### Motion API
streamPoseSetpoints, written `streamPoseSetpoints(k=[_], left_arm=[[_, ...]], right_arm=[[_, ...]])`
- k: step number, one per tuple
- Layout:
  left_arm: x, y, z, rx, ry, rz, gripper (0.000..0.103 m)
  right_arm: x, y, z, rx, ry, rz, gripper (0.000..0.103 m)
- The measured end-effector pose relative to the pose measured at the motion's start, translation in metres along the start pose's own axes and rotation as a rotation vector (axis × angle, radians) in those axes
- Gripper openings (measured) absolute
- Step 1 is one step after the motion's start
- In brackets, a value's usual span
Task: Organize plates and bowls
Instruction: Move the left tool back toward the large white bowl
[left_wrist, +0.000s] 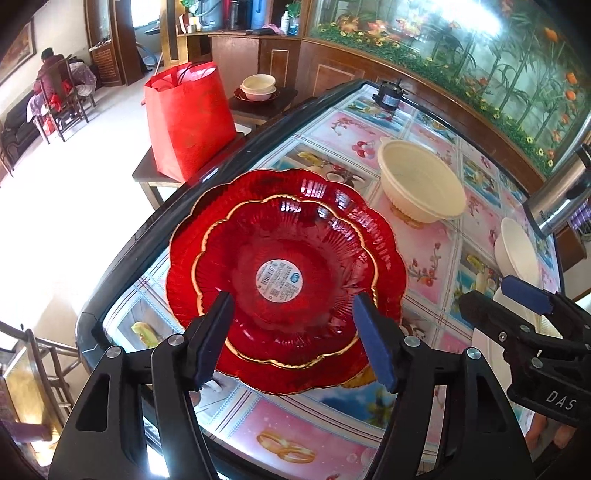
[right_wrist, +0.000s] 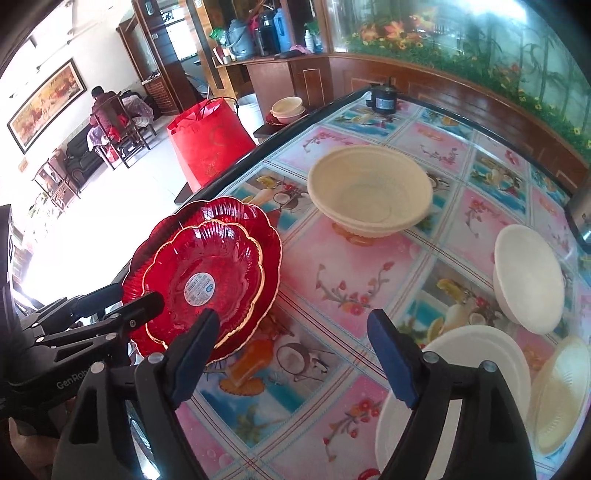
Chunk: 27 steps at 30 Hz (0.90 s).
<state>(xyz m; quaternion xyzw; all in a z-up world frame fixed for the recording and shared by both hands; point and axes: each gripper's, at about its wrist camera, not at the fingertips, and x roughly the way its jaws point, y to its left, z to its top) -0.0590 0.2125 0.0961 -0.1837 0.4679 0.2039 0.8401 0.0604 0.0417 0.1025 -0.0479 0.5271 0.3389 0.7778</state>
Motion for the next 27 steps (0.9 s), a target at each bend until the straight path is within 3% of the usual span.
streamPoseSetpoints(k=[27], left_arm=[[0.0, -0.106, -0.017, 0.259, 0.039, -0.154, 0.067]], right_arm=[[-0.07, -0.123, -0.075, 0.306, -0.035, -0.172, 0.083]])
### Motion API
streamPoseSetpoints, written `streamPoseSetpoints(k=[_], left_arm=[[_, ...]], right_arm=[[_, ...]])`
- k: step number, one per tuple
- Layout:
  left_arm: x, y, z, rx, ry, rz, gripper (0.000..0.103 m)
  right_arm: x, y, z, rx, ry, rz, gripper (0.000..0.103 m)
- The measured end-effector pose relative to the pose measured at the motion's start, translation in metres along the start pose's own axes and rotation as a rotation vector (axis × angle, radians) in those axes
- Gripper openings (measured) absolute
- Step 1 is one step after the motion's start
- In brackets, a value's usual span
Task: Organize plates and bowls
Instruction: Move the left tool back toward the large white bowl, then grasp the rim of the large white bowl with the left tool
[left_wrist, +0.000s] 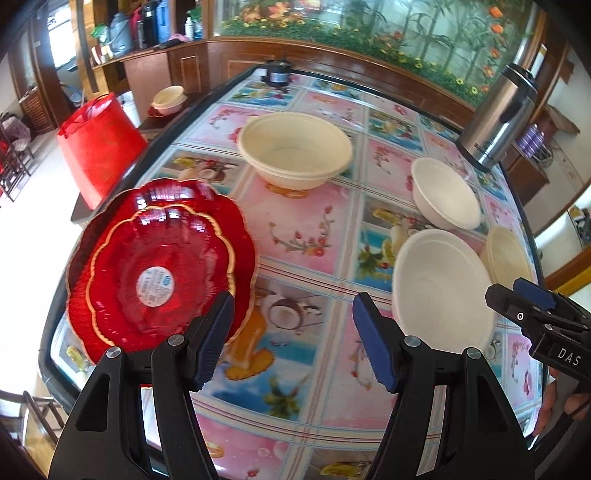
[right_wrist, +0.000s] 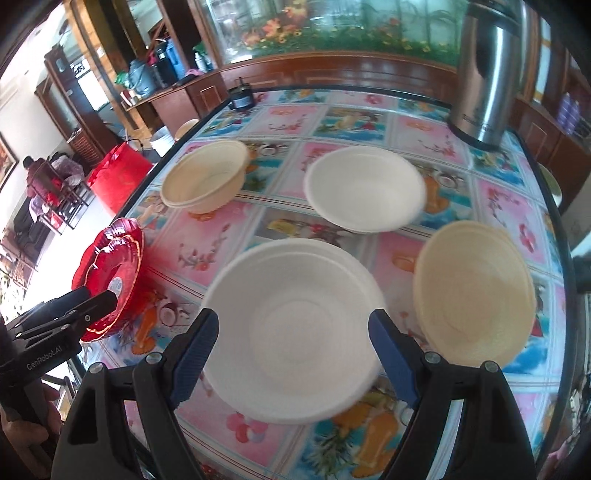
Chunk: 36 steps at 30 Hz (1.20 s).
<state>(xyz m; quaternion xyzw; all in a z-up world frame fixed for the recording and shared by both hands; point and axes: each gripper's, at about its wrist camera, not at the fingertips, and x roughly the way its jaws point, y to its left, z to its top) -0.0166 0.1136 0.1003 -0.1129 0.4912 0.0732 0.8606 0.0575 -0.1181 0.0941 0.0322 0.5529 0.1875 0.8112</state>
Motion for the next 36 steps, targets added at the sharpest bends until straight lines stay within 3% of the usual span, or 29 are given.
streamPoseSetpoints(k=[17, 24, 36], left_arm=[[0.047, -0.054, -0.001, 0.092, 0.171, -0.106, 0.067], [0.06, -0.063, 0.003, 0.103, 0.213, -0.121, 0.067], [0.073, -0.075, 0.008, 0.139, 0.231, -0.124, 0.066]], right_arm=[[-0.008, -0.042, -0.024, 0.099, 0.029, -0.059, 0.081], [0.003, -0.041, -0.029, 0.109, 0.071, -0.054, 0.057], [0.013, -0.045, -0.029, 0.129, 0.105, -0.051, 0.038]])
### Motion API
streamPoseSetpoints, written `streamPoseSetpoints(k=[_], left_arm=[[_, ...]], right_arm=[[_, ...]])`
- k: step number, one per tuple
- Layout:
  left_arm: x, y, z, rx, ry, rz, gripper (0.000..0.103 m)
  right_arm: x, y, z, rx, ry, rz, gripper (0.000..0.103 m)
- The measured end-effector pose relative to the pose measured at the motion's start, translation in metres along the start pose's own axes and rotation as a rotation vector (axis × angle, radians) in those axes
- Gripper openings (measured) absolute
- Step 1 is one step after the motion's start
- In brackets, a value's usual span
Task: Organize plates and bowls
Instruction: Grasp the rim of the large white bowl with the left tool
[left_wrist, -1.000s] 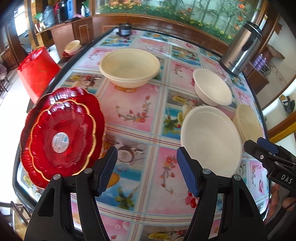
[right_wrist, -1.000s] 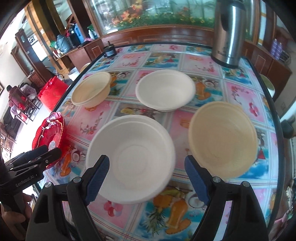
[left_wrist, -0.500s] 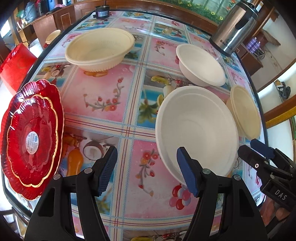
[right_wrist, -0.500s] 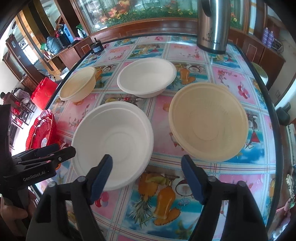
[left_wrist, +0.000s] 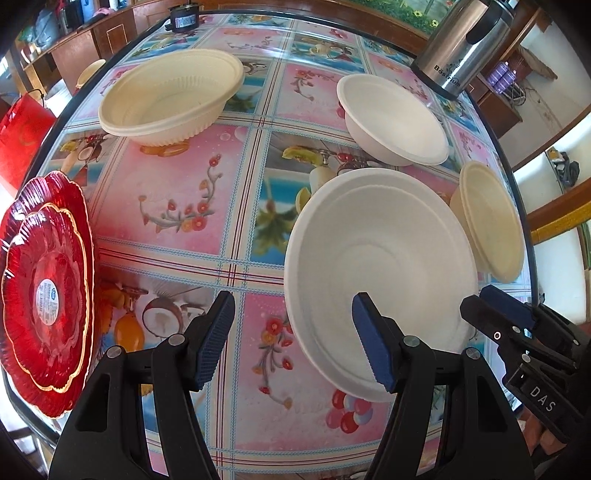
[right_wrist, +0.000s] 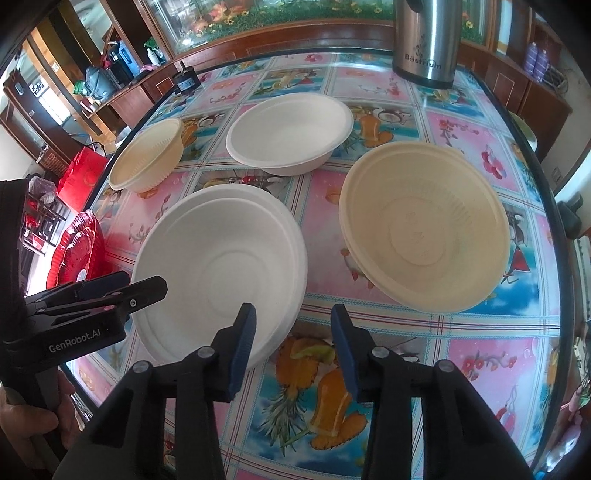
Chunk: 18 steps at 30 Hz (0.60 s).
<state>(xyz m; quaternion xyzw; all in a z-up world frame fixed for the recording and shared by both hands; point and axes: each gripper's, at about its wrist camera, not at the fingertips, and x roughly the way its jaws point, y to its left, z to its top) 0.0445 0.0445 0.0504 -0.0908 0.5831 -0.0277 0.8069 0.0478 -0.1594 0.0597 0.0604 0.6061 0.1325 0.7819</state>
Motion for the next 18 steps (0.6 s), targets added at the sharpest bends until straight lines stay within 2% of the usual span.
streamPoseSetpoints(k=[3, 5, 7, 10, 13, 18], left_arm=[[0.005, -0.002, 0.001, 0.008, 0.01, 0.004, 0.062], [0.009, -0.002, 0.001, 0.003, 0.023, -0.001, 0.056], [0.012, -0.001, 0.0, -0.001, 0.033, -0.004, 0.056], [0.013, -0.002, -0.001, 0.005, 0.036, -0.008, 0.04], [0.014, -0.004, -0.002, 0.012, 0.042, -0.022, 0.034], [0.012, -0.005, -0.005, 0.015, 0.038, -0.026, 0.032]], right_arm=[[0.005, 0.0, 0.001, 0.001, 0.013, -0.001, 0.032], [0.008, 0.001, 0.001, 0.002, 0.021, 0.0, 0.029], [0.011, 0.001, 0.002, 0.003, 0.032, 0.003, 0.026], [0.014, 0.004, 0.002, -0.006, 0.043, 0.007, 0.019], [0.015, 0.007, 0.002, -0.021, 0.046, 0.008, 0.016], [0.016, 0.012, 0.004, -0.05, 0.04, -0.004, 0.013]])
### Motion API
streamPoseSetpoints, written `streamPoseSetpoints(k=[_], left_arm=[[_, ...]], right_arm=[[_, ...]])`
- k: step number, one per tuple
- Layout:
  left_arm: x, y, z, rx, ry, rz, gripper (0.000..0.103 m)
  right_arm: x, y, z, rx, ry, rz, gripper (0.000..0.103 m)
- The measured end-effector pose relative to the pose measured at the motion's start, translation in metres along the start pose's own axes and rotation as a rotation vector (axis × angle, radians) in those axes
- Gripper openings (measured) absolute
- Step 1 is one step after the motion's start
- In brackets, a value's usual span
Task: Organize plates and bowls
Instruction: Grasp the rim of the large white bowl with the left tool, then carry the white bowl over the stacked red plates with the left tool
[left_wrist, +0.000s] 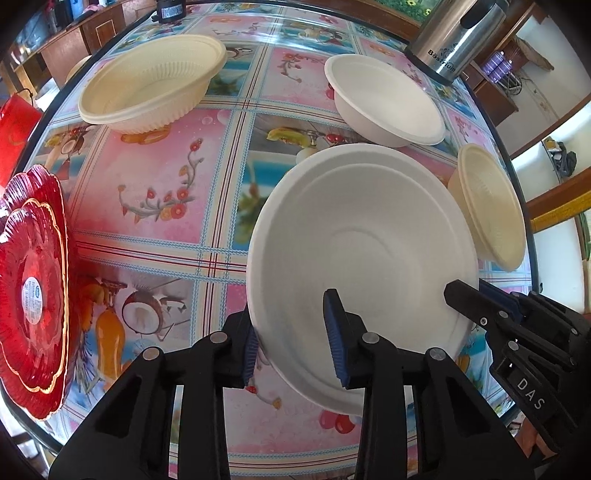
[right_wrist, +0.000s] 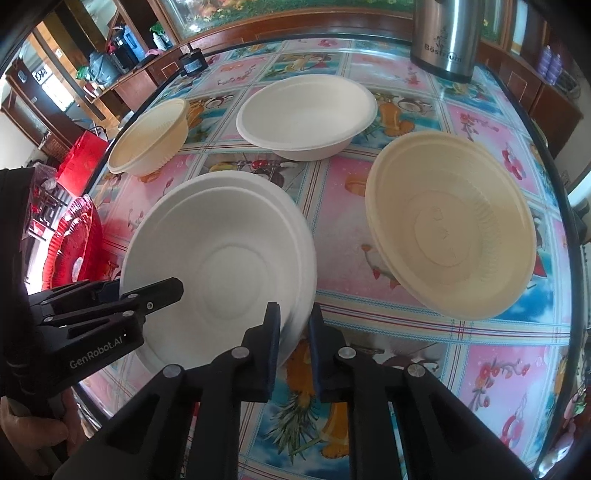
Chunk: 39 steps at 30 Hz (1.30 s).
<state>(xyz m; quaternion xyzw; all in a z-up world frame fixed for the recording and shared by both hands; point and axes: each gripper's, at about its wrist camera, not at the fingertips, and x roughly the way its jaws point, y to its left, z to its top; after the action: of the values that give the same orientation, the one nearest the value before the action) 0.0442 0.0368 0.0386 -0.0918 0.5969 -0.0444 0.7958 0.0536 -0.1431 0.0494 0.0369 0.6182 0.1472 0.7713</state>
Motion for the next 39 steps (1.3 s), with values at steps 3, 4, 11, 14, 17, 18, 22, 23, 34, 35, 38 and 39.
streamPoseSetpoints(k=[3, 4, 11, 14, 17, 18, 22, 23, 34, 35, 38, 39], left_arm=[[-0.003, 0.001, -0.001, -0.004, -0.009, -0.005, 0.032], [-0.004, 0.001, -0.001, -0.005, -0.013, -0.005, 0.032], [-0.021, 0.008, -0.001, -0.023, -0.055, -0.012, 0.032], [-0.03, 0.016, 0.001, -0.042, -0.075, -0.007, 0.032], [-0.039, 0.026, 0.002, -0.064, -0.094, 0.003, 0.032], [-0.043, 0.031, 0.002, -0.075, -0.102, 0.007, 0.032], [-0.054, 0.049, -0.001, -0.113, -0.125, 0.017, 0.032], [-0.057, 0.054, -0.001, -0.125, -0.13, 0.022, 0.032], [-0.082, 0.098, -0.012, -0.224, -0.176, 0.067, 0.032], [-0.084, 0.102, -0.013, -0.235, -0.179, 0.072, 0.032], [-0.089, 0.115, -0.019, -0.26, -0.186, 0.084, 0.032], [-0.091, 0.119, -0.02, -0.269, -0.189, 0.089, 0.032]], right_arm=[[0.001, 0.0, 0.0, 0.0, 0.003, 0.007, 0.013], [0.001, 0.001, 0.001, -0.002, 0.001, 0.006, 0.013], [-0.006, 0.01, 0.007, -0.022, -0.023, 0.007, 0.012], [-0.009, 0.019, 0.012, -0.044, -0.034, 0.009, 0.012], [-0.011, 0.03, 0.018, -0.066, -0.044, 0.017, 0.012], [-0.011, 0.035, 0.02, -0.077, -0.048, 0.021, 0.012], [-0.012, 0.053, 0.028, -0.113, -0.059, 0.037, 0.012], [-0.012, 0.057, 0.029, -0.12, -0.06, 0.041, 0.012], [-0.008, 0.108, 0.043, -0.221, -0.062, 0.091, 0.012], [-0.007, 0.111, 0.043, -0.226, -0.061, 0.095, 0.012], [-0.004, 0.124, 0.045, -0.25, -0.059, 0.106, 0.012], [-0.003, 0.129, 0.046, -0.258, -0.058, 0.11, 0.012]])
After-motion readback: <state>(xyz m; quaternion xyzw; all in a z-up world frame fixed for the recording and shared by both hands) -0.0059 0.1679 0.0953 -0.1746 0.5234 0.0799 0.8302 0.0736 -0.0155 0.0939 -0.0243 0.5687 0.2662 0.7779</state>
